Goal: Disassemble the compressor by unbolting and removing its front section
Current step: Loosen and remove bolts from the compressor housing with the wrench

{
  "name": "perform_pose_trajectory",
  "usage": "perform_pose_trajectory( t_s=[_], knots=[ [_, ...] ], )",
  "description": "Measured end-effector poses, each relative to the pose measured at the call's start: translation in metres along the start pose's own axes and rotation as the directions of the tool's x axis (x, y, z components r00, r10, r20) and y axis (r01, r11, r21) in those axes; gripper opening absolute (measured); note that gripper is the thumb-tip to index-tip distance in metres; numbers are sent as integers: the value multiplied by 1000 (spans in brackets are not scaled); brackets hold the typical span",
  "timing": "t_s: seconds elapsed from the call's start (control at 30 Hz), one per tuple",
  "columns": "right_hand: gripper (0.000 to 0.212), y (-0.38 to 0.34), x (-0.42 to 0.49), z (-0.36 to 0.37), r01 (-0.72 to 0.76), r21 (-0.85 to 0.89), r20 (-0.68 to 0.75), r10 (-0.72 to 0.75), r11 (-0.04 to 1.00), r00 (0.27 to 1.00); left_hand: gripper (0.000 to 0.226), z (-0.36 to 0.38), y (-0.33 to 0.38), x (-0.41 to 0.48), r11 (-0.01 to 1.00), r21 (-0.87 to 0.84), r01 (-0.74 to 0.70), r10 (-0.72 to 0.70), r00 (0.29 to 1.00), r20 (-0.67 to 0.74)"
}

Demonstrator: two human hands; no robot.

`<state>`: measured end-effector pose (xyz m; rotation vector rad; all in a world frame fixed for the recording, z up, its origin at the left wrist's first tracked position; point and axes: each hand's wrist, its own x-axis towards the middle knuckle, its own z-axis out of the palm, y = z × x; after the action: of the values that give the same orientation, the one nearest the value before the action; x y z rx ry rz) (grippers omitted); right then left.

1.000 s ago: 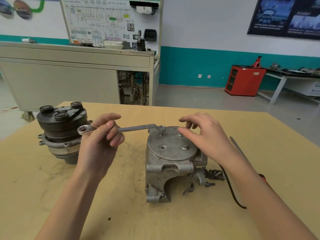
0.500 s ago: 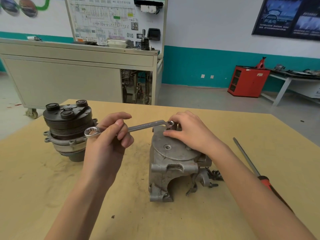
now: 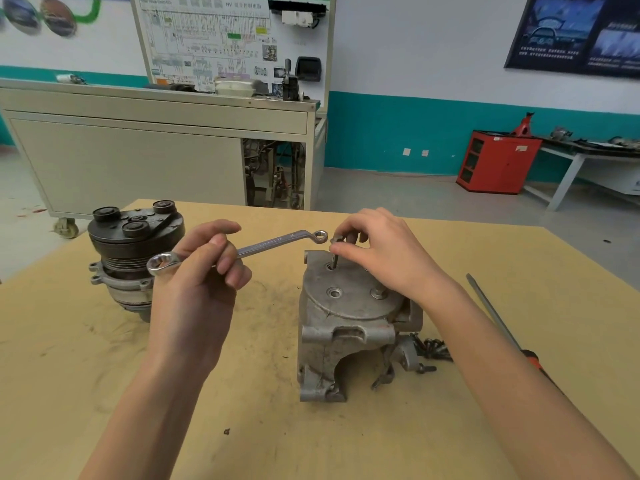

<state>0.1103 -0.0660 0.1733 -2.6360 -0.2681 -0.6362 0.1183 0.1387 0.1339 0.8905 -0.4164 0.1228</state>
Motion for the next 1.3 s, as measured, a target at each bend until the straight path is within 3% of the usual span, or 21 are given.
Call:
perform_pose_trajectory(
  t_s=[0.4, 0.77, 0.97, 1.3],
  knots=[
    [12, 13, -9, -18, -12, -32, -74, 10, 999, 997, 46, 10, -7, -1, 1000, 13, 28, -28, 999, -19],
    [9, 77, -45, -56, -205, -110, -132, 190, 972, 973, 44, 23, -19, 1, 999, 19, 49, -50, 997, 59],
    [17, 120, -72, -41, -319, -233, 39, 336, 919, 941, 47, 24, -26, 4, 998, 31, 62, -64, 995, 75],
    [24, 154, -96, -8, -413, -432, 286, 556, 802, 780, 45, 23, -30, 4, 998, 34, 57, -61, 990, 127]
  ],
)
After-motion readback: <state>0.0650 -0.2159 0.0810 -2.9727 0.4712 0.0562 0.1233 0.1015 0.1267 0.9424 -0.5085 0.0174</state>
